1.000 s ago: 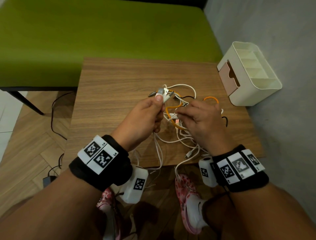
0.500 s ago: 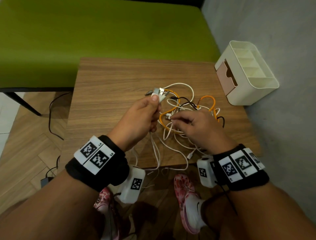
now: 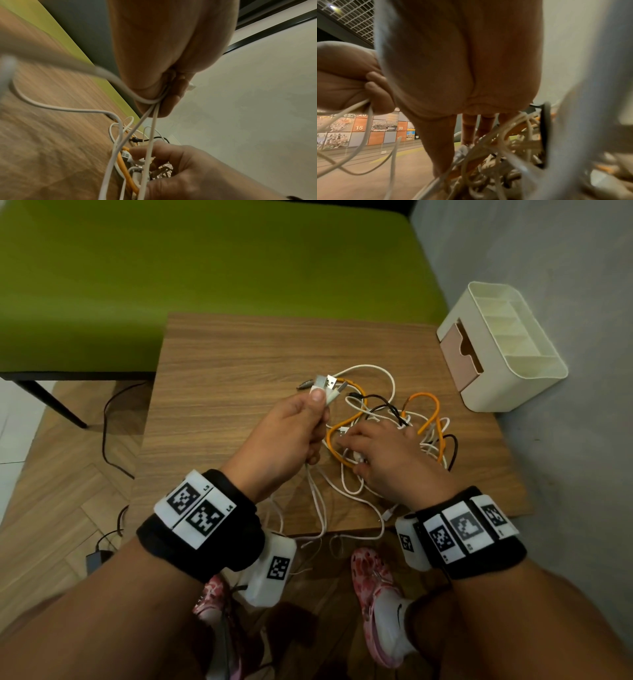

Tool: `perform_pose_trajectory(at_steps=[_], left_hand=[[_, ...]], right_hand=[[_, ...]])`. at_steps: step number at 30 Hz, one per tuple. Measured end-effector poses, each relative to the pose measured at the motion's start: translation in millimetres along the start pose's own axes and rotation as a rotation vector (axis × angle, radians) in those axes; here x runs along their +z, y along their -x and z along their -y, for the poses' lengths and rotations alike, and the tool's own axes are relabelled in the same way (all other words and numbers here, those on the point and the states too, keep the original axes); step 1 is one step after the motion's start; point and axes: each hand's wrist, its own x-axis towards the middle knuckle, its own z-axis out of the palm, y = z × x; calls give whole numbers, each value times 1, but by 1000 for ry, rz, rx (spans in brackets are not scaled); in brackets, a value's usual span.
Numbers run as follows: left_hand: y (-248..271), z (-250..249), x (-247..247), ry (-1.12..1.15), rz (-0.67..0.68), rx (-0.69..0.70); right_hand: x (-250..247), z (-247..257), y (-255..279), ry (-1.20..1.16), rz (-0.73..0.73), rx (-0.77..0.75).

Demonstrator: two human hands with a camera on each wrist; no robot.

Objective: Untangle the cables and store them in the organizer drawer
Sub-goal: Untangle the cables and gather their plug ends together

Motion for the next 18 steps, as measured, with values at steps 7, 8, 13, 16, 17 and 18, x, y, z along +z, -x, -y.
perform_pose_trajectory(at_steps=[7,8,13,16,17,18], left_hand=[[3,-3,3,15,-9,-2],[3,-3,3,13,-5,-4],[2,-3,5,5,-3,-6],[2,-2,6,-1,0,-4],[2,-2,6,0,0,-6],[2,-2,5,-1,1,-8]], right_hand=[[1,2,-3,10,-59,101],[1,2,-3,-1,-62,111],[2,3,-1,84,19,135],[3,2,0,71,-1,148],[3,2,0,62,-9,154],[3,1,1,54,-15,159]])
